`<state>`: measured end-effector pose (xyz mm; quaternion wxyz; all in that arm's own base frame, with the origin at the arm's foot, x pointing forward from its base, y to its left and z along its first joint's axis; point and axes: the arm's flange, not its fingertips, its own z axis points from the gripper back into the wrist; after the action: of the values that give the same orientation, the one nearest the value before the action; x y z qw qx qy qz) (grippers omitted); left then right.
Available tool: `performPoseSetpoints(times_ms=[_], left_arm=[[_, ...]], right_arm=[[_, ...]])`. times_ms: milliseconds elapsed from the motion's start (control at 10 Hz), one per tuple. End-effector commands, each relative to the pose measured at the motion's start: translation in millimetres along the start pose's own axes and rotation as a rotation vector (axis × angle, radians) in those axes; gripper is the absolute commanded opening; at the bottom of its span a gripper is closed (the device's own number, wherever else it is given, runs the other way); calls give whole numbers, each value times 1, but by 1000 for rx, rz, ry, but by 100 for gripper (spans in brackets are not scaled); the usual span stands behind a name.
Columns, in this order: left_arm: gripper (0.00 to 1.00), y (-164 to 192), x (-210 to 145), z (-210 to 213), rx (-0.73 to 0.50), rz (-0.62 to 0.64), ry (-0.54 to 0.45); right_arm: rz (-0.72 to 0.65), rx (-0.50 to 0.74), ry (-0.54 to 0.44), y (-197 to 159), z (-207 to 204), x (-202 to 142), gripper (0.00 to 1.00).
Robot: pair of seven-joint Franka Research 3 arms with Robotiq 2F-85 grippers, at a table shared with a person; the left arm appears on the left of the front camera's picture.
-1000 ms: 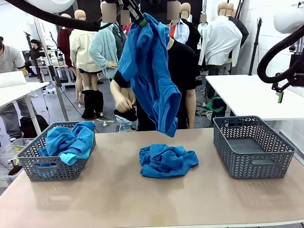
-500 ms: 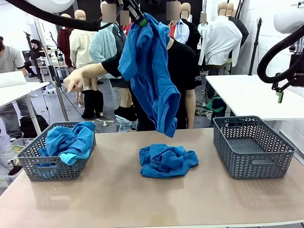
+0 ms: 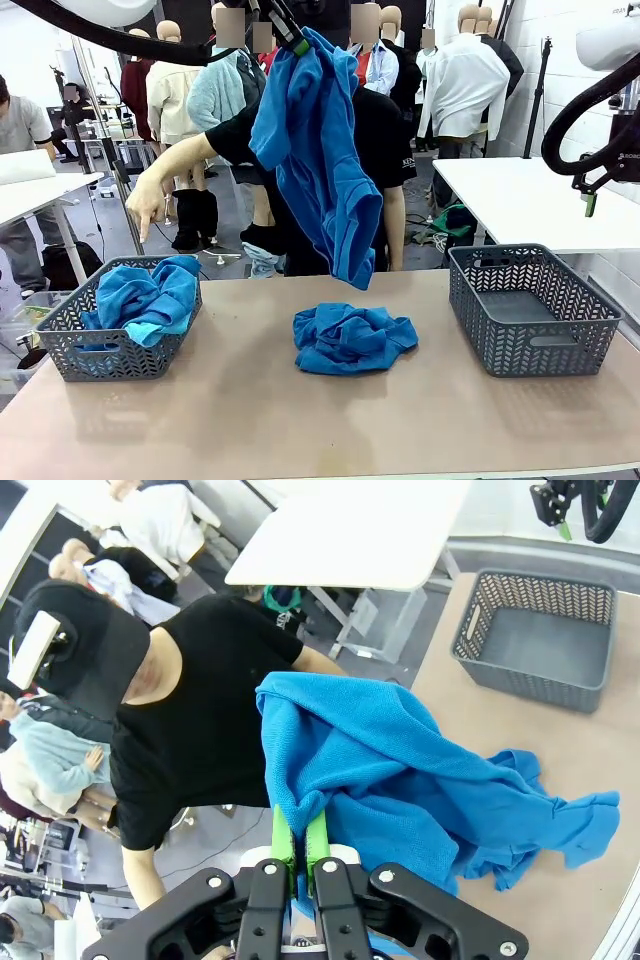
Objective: Sort the tops and bottoms.
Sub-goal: Sort the clothes according to human instructions.
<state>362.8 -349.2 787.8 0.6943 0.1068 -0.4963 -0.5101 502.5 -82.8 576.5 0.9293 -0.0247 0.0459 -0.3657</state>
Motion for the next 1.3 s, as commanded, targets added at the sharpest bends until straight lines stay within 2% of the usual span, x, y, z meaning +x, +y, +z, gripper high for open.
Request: performPoseSetpoints(times_ms=[0,1200], left_arm=[[0,4,0,5,17,-6,-13],[0,4,0,5,17,-6,-13]], right_arm=[[5,-19,-4,0,1,0,100],[5,-19,-4,0,1,0,100]])
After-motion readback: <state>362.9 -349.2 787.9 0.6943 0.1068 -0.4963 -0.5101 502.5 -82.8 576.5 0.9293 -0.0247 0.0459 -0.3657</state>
